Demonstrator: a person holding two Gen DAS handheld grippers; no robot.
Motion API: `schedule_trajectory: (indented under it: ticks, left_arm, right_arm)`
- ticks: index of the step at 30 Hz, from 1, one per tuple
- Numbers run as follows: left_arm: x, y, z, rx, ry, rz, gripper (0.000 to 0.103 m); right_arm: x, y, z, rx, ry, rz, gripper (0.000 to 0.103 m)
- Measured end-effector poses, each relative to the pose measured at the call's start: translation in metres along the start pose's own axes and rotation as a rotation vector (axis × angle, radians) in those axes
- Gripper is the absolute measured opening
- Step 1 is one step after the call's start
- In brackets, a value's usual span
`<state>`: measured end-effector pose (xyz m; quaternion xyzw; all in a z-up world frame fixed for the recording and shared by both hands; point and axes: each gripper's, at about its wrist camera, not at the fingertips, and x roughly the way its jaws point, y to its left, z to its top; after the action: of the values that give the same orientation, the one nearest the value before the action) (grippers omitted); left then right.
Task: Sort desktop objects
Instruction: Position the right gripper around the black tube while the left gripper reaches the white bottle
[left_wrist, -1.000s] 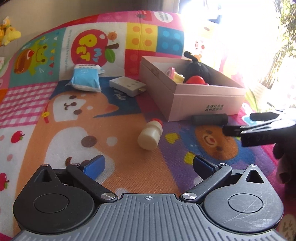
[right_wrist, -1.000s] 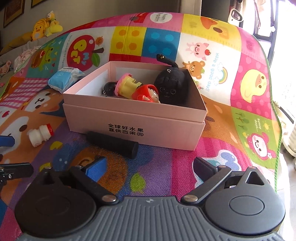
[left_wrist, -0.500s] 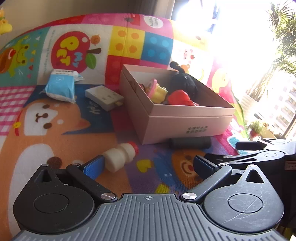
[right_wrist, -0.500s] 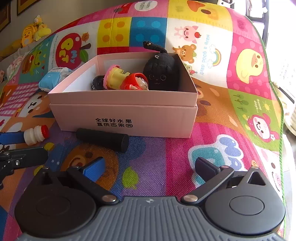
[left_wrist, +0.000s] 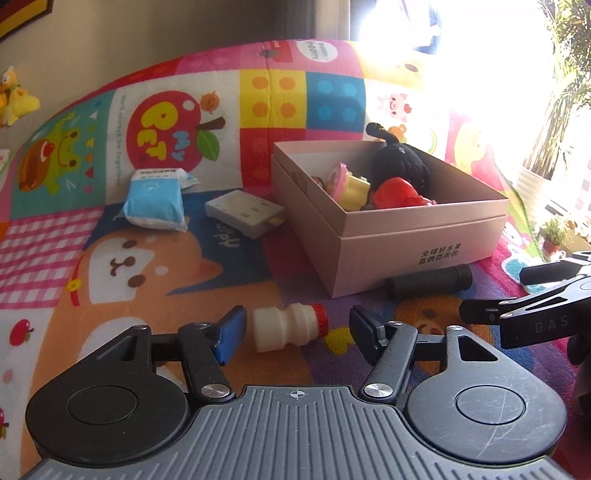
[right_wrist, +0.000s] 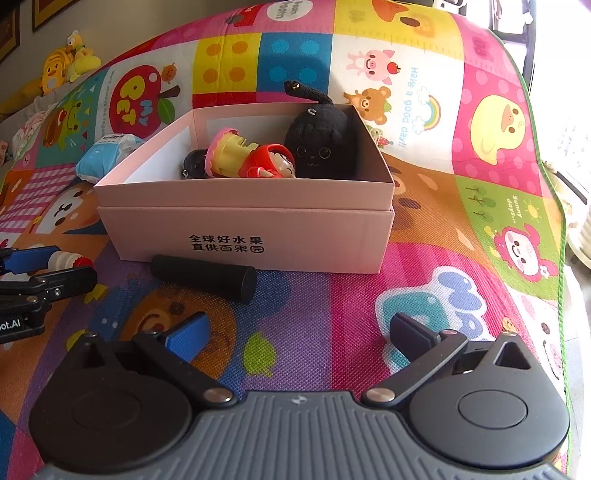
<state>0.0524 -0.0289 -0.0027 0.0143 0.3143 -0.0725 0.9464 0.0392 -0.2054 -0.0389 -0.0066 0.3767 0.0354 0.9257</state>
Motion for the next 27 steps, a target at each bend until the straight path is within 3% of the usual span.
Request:
schedule_trajectory:
  ticks: [3,7,9,12,14,18,23,25,27]
  left_arm:
    - [0.001,0.002,0.0,-0.008,0.004,0.015,0.066]
    - [-0.002,0.007,-0.003,-0.003,-0.009,0.046,0.068]
    - [-0.005,0.013,-0.005,-0.024,-0.01,0.034,0.074]
    - [-0.012,0.019,-0.008,-0.042,-0.025,0.039,0.085]
    - [-0.015,0.022,-0.01,-0.052,-0.033,0.045,0.089]
    - [-0.018,0.022,-0.011,-0.054,-0.04,0.053,0.094]
    - [-0.018,0.019,-0.012,-0.039,-0.035,0.053,0.095]
    - [-0.018,0.018,-0.012,-0.033,-0.04,0.051,0.095]
    - [-0.019,0.017,-0.013,-0.028,-0.041,0.048,0.096]
  right_arm:
    - [-0.005,0.001,0.0,-0.014,-0.024,0.031,0.103]
    - [-0.012,0.011,0.004,-0.068,-0.039,0.122,0.082]
    - [-0.01,0.016,0.008,-0.075,-0.024,0.152,0.081]
    - [-0.004,0.025,0.013,-0.086,-0.019,0.123,0.082]
    - [0.0,0.029,0.016,-0.055,0.007,0.108,0.09]
    - [0.003,0.034,0.022,0.069,0.054,0.136,0.095]
    - [0.014,0.048,0.033,0.097,0.074,0.076,0.095]
    - [0.023,0.052,0.036,0.097,0.089,0.047,0.093]
    - [0.024,0.058,0.038,0.078,0.076,0.016,0.08]
